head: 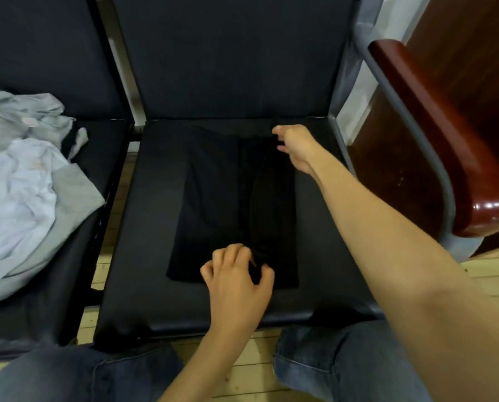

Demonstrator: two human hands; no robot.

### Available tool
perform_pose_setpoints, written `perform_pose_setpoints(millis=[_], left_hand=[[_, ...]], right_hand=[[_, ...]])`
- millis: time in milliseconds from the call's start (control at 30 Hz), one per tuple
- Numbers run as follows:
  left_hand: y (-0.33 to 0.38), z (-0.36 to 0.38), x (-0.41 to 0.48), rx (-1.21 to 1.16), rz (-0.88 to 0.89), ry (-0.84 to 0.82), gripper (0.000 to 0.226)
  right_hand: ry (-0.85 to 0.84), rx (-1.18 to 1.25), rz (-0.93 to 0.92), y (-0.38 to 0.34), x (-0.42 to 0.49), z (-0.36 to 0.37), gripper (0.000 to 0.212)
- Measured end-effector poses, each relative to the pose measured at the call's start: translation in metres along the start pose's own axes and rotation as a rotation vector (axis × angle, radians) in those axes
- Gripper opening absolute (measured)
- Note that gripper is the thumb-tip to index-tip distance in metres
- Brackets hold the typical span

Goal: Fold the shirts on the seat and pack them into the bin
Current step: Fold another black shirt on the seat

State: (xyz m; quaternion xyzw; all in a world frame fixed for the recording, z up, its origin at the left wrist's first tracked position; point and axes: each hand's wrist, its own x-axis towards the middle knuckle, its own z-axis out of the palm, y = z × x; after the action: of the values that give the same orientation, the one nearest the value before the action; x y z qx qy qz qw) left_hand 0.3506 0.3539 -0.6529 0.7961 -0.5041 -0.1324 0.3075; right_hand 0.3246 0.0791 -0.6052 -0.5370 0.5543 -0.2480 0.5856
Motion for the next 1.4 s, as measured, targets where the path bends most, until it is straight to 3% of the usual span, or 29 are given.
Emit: perform_pose_setpoints(millis=[67, 167, 267, 367, 433, 533, 600, 667, 867, 967, 1033, 1100, 1200, 1267, 1400], left_hand=[[-0.014, 0.0, -0.004, 0.062, -0.089, -0.057, 0.023], [-0.02, -0.006, -0.01, -0.028, -0.168, -0.049, 0.03], [-0.019, -0.01, -0.01, -0.053, -0.049, 0.033, 0.045], [-0.019, -0.004, 0.0, 0.096, 0.159, 0.009, 0.046], [-0.02, 0.001, 0.01, 0.146, 0.143, -0.002, 0.043], [-0.025, 0.006, 0.021, 0.239, 0.098, -0.1, 0.045], [-0.03, 0.01, 0.018, 0.325, 0.119, -0.171, 0.048], [-0.035, 0.012, 0.013, 0.372, 0.13, -0.21, 0.051], [-0.038, -0.002, 0.008, 0.399, 0.208, -0.331, 0.062], [-0.051, -0.03, 0.02, 0.285, 0.257, -0.417, 0.055], [-0.066, -0.054, 0.026, 0.311, 0.343, -0.328, 0.064], [-0.081, -0.072, 0.029, 0.4, 0.405, -0.349, 0.073], [-0.096, -0.087, 0.025, 0.597, 0.53, -0.415, 0.047], [-0.102, -0.087, 0.02, 0.621, 0.612, -0.339, 0.032], [-0.101, -0.086, 0.016, 0.606, 0.704, -0.201, 0.018]], right_hand=[[-0.132, -0.025, 0.019, 0.002, -0.003, 0.023, 0.048], [-0.291, 0.02, 0.038, 0.016, -0.009, 0.041, 0.058], [-0.223, -0.017, -0.06, 0.032, -0.017, 0.039, 0.051], [-0.055, -0.277, -0.234, 0.049, -0.031, 0.028, 0.037], [0.01, -0.432, -0.344, 0.059, -0.044, 0.022, 0.036], [-0.033, -0.749, -0.442, 0.074, -0.054, 0.017, 0.048], [-0.105, -1.075, -0.434, 0.088, -0.054, 0.017, 0.053], [-0.14, -1.21, -0.399, 0.096, -0.051, 0.017, 0.054], [-0.239, -1.243, -0.366, 0.091, -0.065, 0.017, 0.061], [-0.233, -1.139, -0.599, 0.096, -0.101, 0.011, 0.058], [-0.25, -1.002, -0.825, 0.099, -0.13, 0.001, 0.042], [-0.27, -1.005, -0.98, 0.105, -0.159, -0.01, 0.033], [-0.312, -1.25, -1.036, 0.12, -0.189, -0.02, 0.038], [-0.275, -1.349, -1.056, 0.133, -0.198, -0.019, 0.03], [-0.181, -1.531, -1.036, 0.139, -0.203, -0.007, 0.044]])
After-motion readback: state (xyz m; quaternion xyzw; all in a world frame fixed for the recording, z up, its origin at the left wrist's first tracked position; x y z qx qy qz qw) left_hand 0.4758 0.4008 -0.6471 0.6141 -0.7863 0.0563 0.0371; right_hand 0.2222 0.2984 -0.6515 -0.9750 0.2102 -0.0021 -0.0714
